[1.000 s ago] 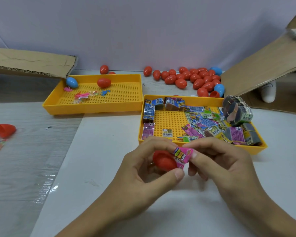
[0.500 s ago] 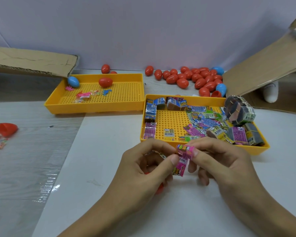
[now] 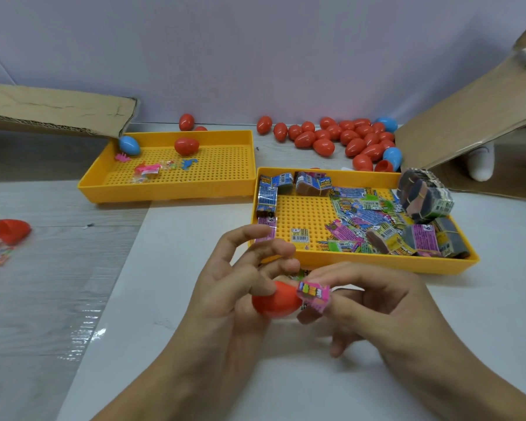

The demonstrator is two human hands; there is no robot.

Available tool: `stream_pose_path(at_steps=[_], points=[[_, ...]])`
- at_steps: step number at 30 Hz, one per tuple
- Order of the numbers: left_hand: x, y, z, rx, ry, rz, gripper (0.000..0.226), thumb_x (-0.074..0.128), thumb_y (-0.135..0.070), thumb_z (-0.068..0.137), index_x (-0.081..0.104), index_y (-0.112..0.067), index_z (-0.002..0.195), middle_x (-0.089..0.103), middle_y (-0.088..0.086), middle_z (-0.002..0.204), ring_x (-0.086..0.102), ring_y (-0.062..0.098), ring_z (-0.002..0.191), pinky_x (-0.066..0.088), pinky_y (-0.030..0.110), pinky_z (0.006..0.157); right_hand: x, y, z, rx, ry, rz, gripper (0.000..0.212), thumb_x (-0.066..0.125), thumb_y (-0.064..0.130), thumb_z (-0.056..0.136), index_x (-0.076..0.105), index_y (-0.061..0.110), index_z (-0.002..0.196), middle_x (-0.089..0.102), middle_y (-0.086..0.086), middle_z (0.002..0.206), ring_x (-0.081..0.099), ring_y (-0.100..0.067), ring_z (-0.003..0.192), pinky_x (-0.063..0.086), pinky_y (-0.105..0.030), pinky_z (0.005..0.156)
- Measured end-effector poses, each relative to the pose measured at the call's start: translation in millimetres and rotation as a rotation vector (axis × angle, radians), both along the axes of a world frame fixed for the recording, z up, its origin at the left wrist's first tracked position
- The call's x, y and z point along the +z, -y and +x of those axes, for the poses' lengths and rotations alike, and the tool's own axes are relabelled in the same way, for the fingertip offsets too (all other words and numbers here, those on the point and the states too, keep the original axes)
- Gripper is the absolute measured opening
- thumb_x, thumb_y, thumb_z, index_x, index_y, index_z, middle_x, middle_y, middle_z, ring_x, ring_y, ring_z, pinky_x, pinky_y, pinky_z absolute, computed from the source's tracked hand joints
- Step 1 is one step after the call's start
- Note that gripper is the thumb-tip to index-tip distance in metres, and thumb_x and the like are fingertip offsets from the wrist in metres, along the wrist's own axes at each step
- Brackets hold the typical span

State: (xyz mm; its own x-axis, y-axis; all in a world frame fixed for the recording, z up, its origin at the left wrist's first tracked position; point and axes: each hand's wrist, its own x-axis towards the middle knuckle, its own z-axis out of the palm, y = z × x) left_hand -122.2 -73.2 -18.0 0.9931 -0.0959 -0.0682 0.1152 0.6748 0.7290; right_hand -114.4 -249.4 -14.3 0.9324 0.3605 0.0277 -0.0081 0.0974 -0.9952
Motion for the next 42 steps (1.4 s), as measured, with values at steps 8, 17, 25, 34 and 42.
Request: stream_pose_path(at_steps=[8, 17, 25, 34, 42], points=[[1.4, 9.6, -3.8, 0.147, -0.013, 0.229, 0.012, 0.076, -0.015, 0.076, 0.076, -0.006, 0.083, 0.073, 0.022, 0.095, 0.073, 0.031, 0.094, 0.059, 0.026, 0.071, -2.9, 1.4, 3.0, -0.062, -0.060, 0.078, 0.019, 0.085, 0.018, 0.070, 0.077, 0.010, 0.085, 0.074, -0.014, 0.089, 0.074, -0.036, 0.075, 0.055, -0.030, 0.047], [-2.5, 3.5, -0.6, 0.001, -0.069, 0.102, 0.037, 0.073, -0.005, 0.065, 0.078, -0.004, 0.102, 0.073, 0.025, 0.104, 0.071, 0.033, 0.103, 0.059, 0.026, 0.077, 1.4, 1.4, 4.6, -0.074, -0.123, 0.125, 0.033, 0.090, 0.031, 0.061, 0.077, 0.010, 0.084, 0.074, -0.015, 0.082, 0.074, -0.036, 0.076, 0.056, -0.029, 0.049], [-4.5, 6.3, -1.7, 0.102, 0.011, 0.191, 0.031, 0.077, -0.023, 0.066, 0.078, -0.005, 0.090, 0.073, 0.023, 0.099, 0.073, 0.025, 0.083, 0.059, 0.025, 0.071, 3.3, 5.3, 4.2, -0.109, -0.100, 0.054, 0.046, 0.088, 0.047, 0.056, 0.077, 0.013, 0.085, 0.071, -0.017, 0.072, 0.067, -0.027, 0.063, 0.050, -0.027, 0.045], [-7.4, 8.6, -7.4, 0.188, 0.259, 0.546, 0.017, 0.067, -0.022, 0.086, 0.079, -0.020, 0.098, 0.064, 0.009, 0.111, 0.073, 0.031, 0.080, 0.060, 0.030, 0.065, 3.4, 12.7, 8.3, -0.126, 0.096, -0.115, 0.021, 0.075, 0.039, 0.064, 0.078, 0.022, 0.076, 0.062, -0.002, 0.060, 0.050, -0.005, 0.046, 0.040, -0.017, 0.042], [-11.0, 12.6, -11.7, 0.205, 0.359, 0.768, 0.013, 0.073, -0.033, 0.080, 0.080, -0.023, 0.084, 0.060, -0.003, 0.109, 0.064, 0.022, 0.107, 0.063, 0.033, 0.066, 2.8, 13.0, 7.2, -0.132, 0.270, -0.296, 0.010, 0.074, 0.036, 0.072, 0.075, 0.026, 0.071, 0.066, -0.001, 0.076, 0.059, -0.017, 0.070, 0.045, -0.034, 0.051]])
